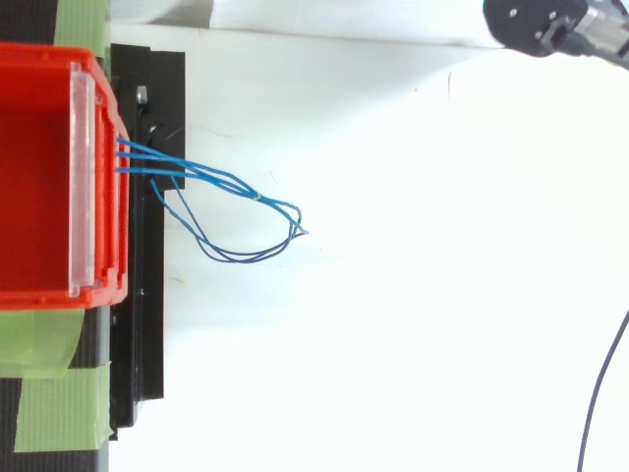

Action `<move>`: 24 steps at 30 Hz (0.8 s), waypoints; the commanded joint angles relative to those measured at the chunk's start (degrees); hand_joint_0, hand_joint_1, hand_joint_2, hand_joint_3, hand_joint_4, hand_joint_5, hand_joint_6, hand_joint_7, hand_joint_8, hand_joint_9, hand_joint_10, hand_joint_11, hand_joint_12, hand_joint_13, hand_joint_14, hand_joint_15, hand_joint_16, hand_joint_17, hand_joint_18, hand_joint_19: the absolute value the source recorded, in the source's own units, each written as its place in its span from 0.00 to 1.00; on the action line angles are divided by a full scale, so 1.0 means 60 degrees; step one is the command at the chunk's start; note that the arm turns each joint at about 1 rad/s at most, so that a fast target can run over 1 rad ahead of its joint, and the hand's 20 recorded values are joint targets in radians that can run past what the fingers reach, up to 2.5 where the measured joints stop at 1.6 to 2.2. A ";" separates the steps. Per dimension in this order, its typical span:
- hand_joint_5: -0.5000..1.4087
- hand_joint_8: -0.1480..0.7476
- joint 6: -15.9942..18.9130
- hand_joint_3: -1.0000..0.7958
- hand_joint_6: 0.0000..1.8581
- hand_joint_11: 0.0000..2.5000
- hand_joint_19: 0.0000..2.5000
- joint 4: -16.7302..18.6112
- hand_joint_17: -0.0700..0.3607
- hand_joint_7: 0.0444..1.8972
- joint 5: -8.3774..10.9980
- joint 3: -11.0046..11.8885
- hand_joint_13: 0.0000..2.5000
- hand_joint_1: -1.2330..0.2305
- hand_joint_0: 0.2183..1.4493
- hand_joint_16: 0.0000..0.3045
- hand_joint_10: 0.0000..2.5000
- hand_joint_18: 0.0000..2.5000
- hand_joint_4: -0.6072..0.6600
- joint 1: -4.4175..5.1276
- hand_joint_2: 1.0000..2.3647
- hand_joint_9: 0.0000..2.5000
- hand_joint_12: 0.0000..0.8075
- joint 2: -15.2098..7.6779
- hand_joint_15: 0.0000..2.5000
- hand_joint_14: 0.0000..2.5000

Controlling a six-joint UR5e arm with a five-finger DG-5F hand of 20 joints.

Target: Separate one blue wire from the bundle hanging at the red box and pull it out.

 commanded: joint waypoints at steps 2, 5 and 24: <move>0.13 0.43 -0.0284 0.28 0.27 0.00 0.07 0.0465 0.46 0.38 -0.0005 -0.0001 0.00 0.50 0.26 0.19 0.00 0.00 0.68 0.0131 0.00 0.00 0.41 -0.0482 0.04 0.00; 0.13 0.43 -0.0225 0.28 0.27 0.00 0.07 0.0846 0.46 0.38 -0.0005 0.0014 0.00 0.50 0.26 0.19 0.00 0.00 0.68 0.0204 0.00 0.00 0.42 -0.0878 0.04 0.00; 0.14 0.44 -0.1016 0.28 0.27 0.00 0.08 0.3233 0.46 0.42 -0.0019 0.0014 0.00 0.43 0.26 0.19 0.00 0.00 0.70 0.0790 0.00 0.00 0.42 -0.2094 0.05 0.00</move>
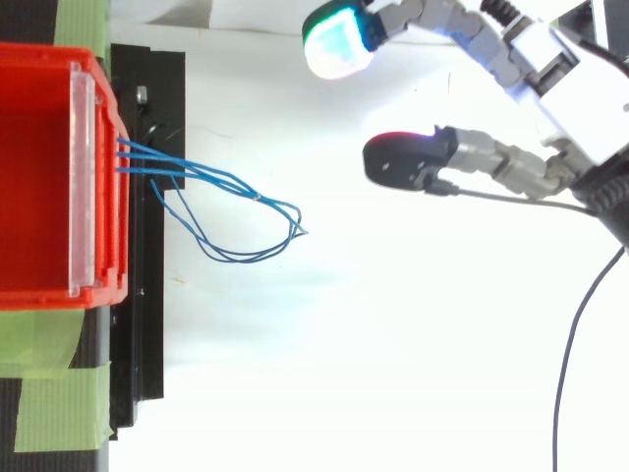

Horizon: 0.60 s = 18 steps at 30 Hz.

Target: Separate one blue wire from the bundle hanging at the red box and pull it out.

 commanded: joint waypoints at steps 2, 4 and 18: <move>0.14 0.44 -0.0064 0.28 0.27 0.00 0.07 0.0960 0.46 0.44 -0.0002 0.0062 0.00 0.42 0.26 0.19 0.00 0.00 0.71 0.0204 0.00 0.00 0.42 -0.0536 0.05 0.00; 0.14 0.44 -0.0094 0.28 0.27 0.00 0.08 0.1077 0.46 0.45 -0.0002 0.0194 0.00 0.42 0.26 0.19 0.00 0.00 0.71 0.0278 0.00 0.01 0.42 -0.0653 0.05 0.00; 0.15 0.46 -0.0474 0.28 0.27 0.01 0.09 0.1092 0.45 0.50 -0.0002 0.0750 0.00 0.39 0.26 0.18 0.00 0.00 0.74 0.0483 0.00 0.03 0.43 -0.1108 0.05 0.00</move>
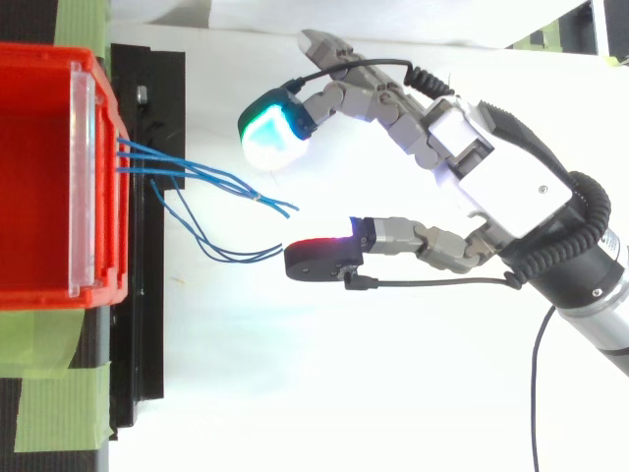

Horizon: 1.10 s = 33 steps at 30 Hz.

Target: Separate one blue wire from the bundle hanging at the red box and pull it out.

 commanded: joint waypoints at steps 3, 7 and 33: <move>0.16 0.46 0.0005 0.28 0.27 0.01 0.09 0.0037 0.45 0.51 0.0000 0.0017 0.00 0.40 0.26 0.18 0.00 0.00 0.74 0.0040 0.00 0.04 0.43 -0.0017 0.05 0.00; 0.16 0.46 0.0005 0.28 0.27 0.02 0.09 0.0067 0.45 0.51 0.0000 0.0046 0.00 0.40 0.26 0.18 0.00 0.00 0.75 0.0128 0.00 0.04 0.43 -0.0017 0.05 0.00; 0.16 0.47 -0.0698 0.28 0.27 0.03 0.11 -0.0021 0.44 0.51 0.0000 0.0647 0.00 0.43 0.27 0.18 0.00 0.00 0.74 0.0172 0.00 0.06 0.43 -0.0017 0.06 0.00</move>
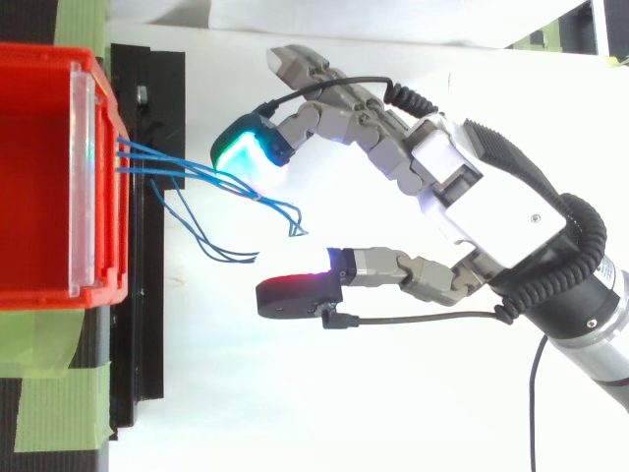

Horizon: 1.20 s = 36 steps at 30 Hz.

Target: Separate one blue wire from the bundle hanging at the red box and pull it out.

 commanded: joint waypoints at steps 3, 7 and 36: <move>0.16 0.47 -0.0345 0.28 0.27 0.03 0.11 -0.0001 0.44 0.52 -0.0015 0.0024 0.00 0.43 0.27 0.17 0.00 0.00 0.75 -0.0003 0.00 0.06 0.43 0.0000 0.05 0.00; 0.16 0.48 -0.0507 0.28 0.27 0.02 0.09 -0.0015 0.45 0.52 -0.0015 0.0039 0.00 0.41 0.27 0.18 0.00 0.00 0.75 -0.0003 0.00 0.08 0.44 0.0000 0.04 0.00; 0.18 0.48 -0.1195 0.30 0.27 0.04 0.10 -0.0147 0.44 0.62 -0.0454 0.0317 0.03 0.42 0.31 0.17 0.00 0.01 0.72 -0.0003 0.00 0.11 0.44 0.0000 0.05 0.00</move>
